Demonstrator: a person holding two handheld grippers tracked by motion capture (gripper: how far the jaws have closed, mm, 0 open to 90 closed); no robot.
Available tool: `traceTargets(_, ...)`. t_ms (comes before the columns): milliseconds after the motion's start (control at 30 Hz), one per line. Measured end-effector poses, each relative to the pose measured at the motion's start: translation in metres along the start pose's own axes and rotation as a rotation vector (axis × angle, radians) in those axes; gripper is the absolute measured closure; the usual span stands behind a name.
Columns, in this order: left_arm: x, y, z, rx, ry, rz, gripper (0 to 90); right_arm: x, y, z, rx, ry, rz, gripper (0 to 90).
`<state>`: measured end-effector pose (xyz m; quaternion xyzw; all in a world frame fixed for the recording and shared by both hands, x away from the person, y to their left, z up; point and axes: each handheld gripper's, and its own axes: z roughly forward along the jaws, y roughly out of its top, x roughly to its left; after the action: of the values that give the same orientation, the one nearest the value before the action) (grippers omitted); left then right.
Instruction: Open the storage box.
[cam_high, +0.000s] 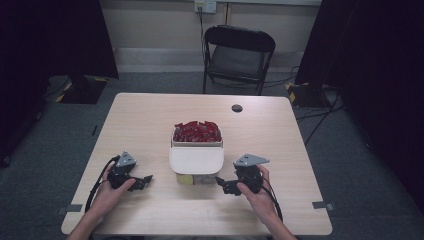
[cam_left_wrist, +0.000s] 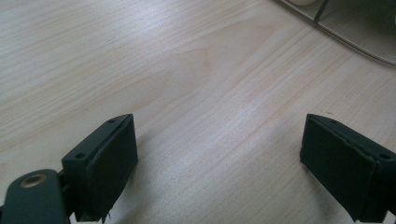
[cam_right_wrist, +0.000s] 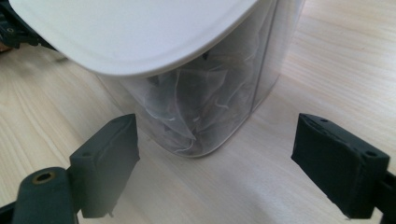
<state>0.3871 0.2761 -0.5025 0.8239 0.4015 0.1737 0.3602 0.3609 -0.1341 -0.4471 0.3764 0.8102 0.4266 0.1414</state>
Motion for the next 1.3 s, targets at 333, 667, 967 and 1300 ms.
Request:
traceTargets(333,0.0,0.0,0.0,0.0,0.0,-0.002,10.6,0.003,0.007,0.008,-0.003,0.008,0.013,14.2)
traceTargets(667,0.0,0.0,0.0,0.0,0.0,0.0,10.6,0.002,0.01,0.007,-0.018,0.014,0.012,13.6)
traceTargets(967,0.0,0.0,0.0,0.0,0.0,0.001,10.6,0.001,0.014,0.002,-0.038,0.022,0.028,13.7)
traceTargets(1300,0.0,0.0,0.0,0.0,0.0,0.001,10.6,0.002,0.016,0.001,-0.037,0.026,0.026,13.7)
